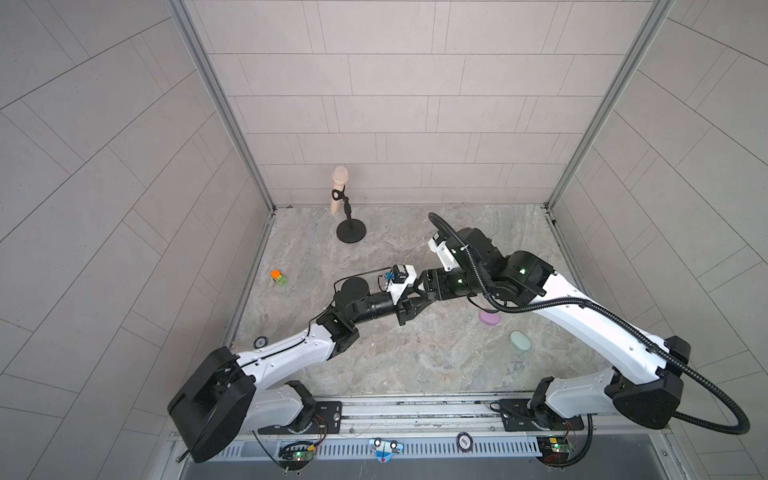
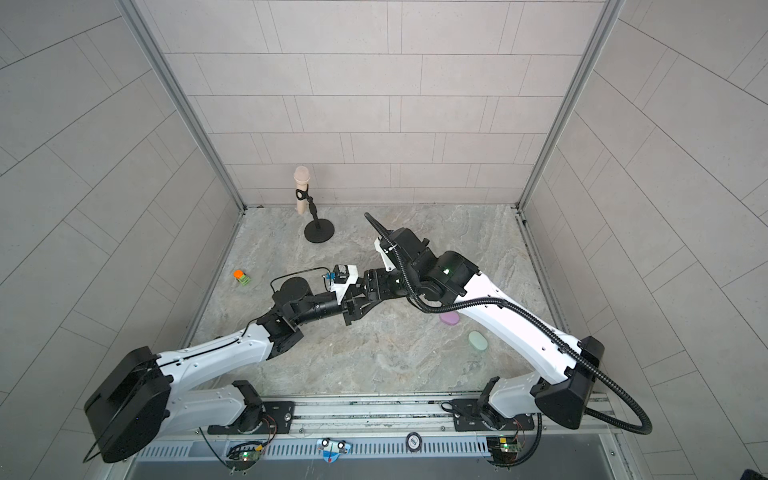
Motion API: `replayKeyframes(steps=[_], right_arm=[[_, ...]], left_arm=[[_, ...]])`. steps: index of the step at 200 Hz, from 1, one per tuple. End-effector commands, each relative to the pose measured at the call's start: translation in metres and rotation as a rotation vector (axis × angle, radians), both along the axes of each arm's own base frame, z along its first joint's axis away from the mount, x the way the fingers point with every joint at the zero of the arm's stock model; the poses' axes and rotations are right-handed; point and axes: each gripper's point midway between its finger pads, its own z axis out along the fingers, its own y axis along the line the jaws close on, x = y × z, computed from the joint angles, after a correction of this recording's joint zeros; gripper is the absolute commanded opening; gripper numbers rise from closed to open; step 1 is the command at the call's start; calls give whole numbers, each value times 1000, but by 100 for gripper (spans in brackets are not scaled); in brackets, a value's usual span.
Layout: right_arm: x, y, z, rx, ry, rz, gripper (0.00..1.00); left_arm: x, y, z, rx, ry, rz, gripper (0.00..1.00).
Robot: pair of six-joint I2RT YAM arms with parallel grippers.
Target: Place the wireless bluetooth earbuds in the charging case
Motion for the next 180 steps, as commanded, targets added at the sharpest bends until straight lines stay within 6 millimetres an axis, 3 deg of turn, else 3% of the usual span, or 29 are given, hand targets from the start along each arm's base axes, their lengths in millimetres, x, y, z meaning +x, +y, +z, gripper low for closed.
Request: replayKeyframes(steps=[1, 74, 87, 120, 142, 180], right_arm=[[0, -1, 2, -5, 11, -21, 68], [-3, 0, 0, 10, 27, -25, 49], [-2, -4, 1, 2, 10, -33, 49], [7, -26, -8, -29, -15, -86, 47], [15, -47, -21, -63, -23, -128, 46], [31, -91, -74, -200, -3, -228, 46]], left_arm=[[-2, -2, 12, -20, -40, -14, 28], [-1, -3, 8, -7, -30, -10, 34], [0, -3, 5, 3, -22, -7, 45], [1, 4, -16, 51, 33, 31, 99], [1, 18, -31, 72, 68, 98, 100], [10, 49, -61, 138, 146, 279, 100]])
